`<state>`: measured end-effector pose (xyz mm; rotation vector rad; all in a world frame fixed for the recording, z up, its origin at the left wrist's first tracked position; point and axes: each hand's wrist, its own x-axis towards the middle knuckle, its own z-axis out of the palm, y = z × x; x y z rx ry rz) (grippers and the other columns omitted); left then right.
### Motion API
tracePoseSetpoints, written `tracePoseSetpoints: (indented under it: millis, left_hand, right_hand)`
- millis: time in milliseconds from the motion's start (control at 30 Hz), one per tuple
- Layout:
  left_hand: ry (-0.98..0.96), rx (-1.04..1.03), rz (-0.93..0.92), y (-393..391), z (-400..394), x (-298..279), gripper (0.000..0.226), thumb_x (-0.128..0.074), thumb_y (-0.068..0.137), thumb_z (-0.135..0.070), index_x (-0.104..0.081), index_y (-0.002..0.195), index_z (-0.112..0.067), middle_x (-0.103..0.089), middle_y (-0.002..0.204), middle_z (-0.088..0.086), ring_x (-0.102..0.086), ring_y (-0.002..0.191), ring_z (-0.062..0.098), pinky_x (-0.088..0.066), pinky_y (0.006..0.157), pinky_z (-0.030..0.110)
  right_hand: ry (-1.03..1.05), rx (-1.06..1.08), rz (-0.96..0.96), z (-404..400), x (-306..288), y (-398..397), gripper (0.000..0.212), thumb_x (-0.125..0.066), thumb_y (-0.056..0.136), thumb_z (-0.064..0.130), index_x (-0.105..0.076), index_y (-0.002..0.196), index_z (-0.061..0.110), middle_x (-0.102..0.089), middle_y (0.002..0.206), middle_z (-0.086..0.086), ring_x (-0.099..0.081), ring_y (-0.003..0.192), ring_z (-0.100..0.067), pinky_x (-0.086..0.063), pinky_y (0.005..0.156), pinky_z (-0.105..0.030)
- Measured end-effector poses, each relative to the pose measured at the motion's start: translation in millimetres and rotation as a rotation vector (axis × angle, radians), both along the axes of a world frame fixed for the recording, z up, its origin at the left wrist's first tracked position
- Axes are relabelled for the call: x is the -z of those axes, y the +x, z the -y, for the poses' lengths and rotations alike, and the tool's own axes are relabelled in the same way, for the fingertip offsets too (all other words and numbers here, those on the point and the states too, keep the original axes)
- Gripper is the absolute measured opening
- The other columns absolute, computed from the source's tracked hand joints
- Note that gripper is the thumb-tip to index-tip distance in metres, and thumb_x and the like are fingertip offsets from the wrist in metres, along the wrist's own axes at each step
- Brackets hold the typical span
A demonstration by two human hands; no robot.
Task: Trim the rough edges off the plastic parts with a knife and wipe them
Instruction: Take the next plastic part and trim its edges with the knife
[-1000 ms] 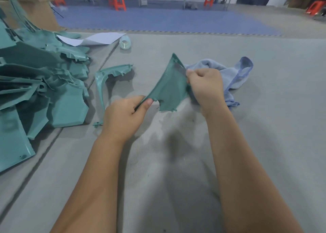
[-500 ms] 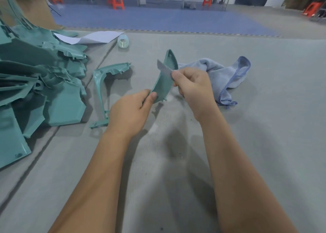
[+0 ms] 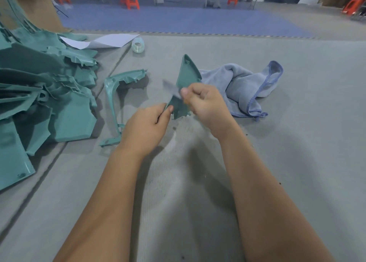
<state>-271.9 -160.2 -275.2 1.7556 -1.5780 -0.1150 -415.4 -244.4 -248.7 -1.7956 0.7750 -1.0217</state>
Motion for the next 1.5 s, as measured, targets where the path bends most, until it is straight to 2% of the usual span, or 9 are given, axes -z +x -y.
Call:
tracePoseSetpoints:
  millis: [200, 300, 433, 600, 733, 833, 1233, 1367, 1500]
  left_hand:
    - [0.014, 0.022, -0.005, 0, -4, 0, 0.044, -0.039, 0.100, -0.042, -0.034, 0.063, -0.019, -0.040, 0.049, -0.007, -0.036, 0.048, 0.012, -0.025, 0.048, 0.032]
    - [0.015, 0.028, -0.070, 3, -4, -3, 0.047, -0.036, 0.096, -0.051, -0.037, 0.063, -0.019, -0.041, 0.051, -0.007, -0.039, 0.050, 0.012, -0.034, 0.053, 0.036]
    - [-0.033, 0.066, -0.060, 4, -4, -12, 0.044, -0.035, 0.095, -0.046, -0.042, 0.058, -0.024, -0.045, 0.077, -0.009, -0.049, 0.070, 0.016, -0.044, 0.068, 0.039]
    - [-0.054, 0.111, -0.084, 7, -2, -12, 0.024, -0.040, 0.099, -0.032, -0.056, 0.086, -0.019, -0.049, 0.076, -0.010, -0.051, 0.071, 0.018, -0.043, 0.066, 0.038]
    - [-0.081, 0.114, -0.059, 6, -4, -13, 0.032, -0.038, 0.097, -0.032, -0.039, 0.067, -0.024, -0.043, 0.069, -0.007, -0.044, 0.068, 0.010, -0.035, 0.061, 0.036]
    - [-0.105, 0.125, -0.071, 5, -4, -11, 0.032, -0.039, 0.096, -0.032, -0.041, 0.069, -0.015, -0.043, 0.069, -0.005, -0.044, 0.069, 0.015, -0.037, 0.063, 0.038]
    - [-0.147, 0.206, -0.084, 5, -7, -14, 0.035, -0.045, 0.099, -0.021, -0.040, 0.068, -0.005, -0.035, 0.064, -0.006, -0.035, 0.061, 0.008, -0.027, 0.057, 0.020]
    - [-0.147, 0.203, -0.100, 5, -6, -13, 0.033, -0.043, 0.097, -0.024, -0.043, 0.070, -0.004, -0.038, 0.064, -0.005, -0.038, 0.062, 0.008, -0.028, 0.057, 0.021]
    - [-0.161, 0.216, -0.089, 6, -6, -12, 0.033, -0.043, 0.097, -0.024, -0.045, 0.071, -0.003, -0.041, 0.066, -0.002, -0.040, 0.064, 0.013, -0.030, 0.059, 0.026]
  right_hand:
    - [0.143, 0.190, 0.175, 23, -6, -12, 0.035, -0.054, 0.099, 0.018, -0.050, 0.064, 0.017, -0.034, 0.048, 0.007, -0.027, 0.047, -0.007, -0.024, 0.049, -0.022]
    - [0.175, 0.188, 0.261, 21, -6, -13, 0.037, -0.052, 0.100, 0.016, -0.045, 0.063, 0.015, -0.034, 0.048, 0.009, -0.026, 0.045, -0.006, -0.024, 0.046, -0.018]
    - [0.250, 0.055, 0.423, 13, -13, -8, 0.024, -0.046, 0.103, 0.016, -0.050, 0.082, 0.006, -0.040, 0.055, 0.007, -0.028, 0.044, -0.004, -0.023, 0.043, -0.015]
    - [0.206, 0.009, 0.181, -4, -12, -1, 0.031, -0.050, 0.101, 0.031, -0.052, 0.078, 0.011, -0.039, 0.059, 0.002, -0.031, 0.048, -0.006, -0.027, 0.047, -0.016]
    - [0.158, -0.045, 0.104, -9, -10, 0, 0.037, -0.052, 0.101, 0.021, -0.051, 0.066, 0.008, -0.036, 0.050, 0.003, -0.029, 0.046, -0.007, -0.026, 0.048, -0.018]
    - [0.169, -0.032, 0.073, -9, -8, 1, 0.042, -0.049, 0.102, 0.021, -0.047, 0.061, 0.012, -0.033, 0.050, 0.003, -0.026, 0.045, -0.007, -0.024, 0.048, -0.020]
    - [0.203, 0.262, 0.152, 19, -10, 2, 0.037, -0.052, 0.100, 0.025, -0.051, 0.065, 0.012, -0.036, 0.056, 0.002, -0.028, 0.049, -0.009, -0.024, 0.050, -0.023]
    - [0.245, 0.056, 0.255, 10, -10, -2, 0.035, -0.051, 0.101, 0.019, -0.053, 0.067, 0.010, -0.037, 0.051, 0.003, -0.027, 0.041, -0.005, -0.024, 0.041, -0.016]
    - [0.184, -0.001, 0.022, 1, -17, -1, 0.041, -0.052, 0.100, 0.020, -0.048, 0.060, 0.012, -0.034, 0.050, -0.001, -0.027, 0.042, -0.007, -0.025, 0.045, -0.019]
